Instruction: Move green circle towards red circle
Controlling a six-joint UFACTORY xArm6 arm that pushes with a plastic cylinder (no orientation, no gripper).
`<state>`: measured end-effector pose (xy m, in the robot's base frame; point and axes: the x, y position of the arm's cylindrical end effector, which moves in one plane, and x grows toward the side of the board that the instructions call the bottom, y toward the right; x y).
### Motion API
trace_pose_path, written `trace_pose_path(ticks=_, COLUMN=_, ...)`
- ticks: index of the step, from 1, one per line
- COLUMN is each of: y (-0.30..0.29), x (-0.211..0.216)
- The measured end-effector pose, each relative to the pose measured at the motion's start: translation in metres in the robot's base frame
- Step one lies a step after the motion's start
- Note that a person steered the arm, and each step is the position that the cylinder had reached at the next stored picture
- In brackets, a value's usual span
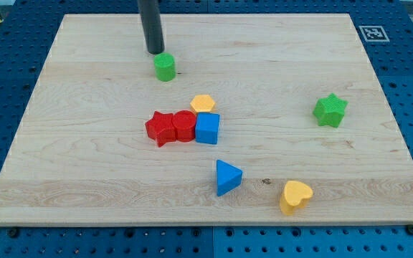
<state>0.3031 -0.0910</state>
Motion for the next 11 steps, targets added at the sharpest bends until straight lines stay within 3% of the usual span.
trace_pose_path(ticks=3, y=0.019, x=0.079)
trace_pose_path(ticks=5, y=0.021, x=0.088)
trace_pose_path(ticks=7, y=-0.043, x=0.128)
trace_pose_path(ticks=11, y=-0.010, x=0.131)
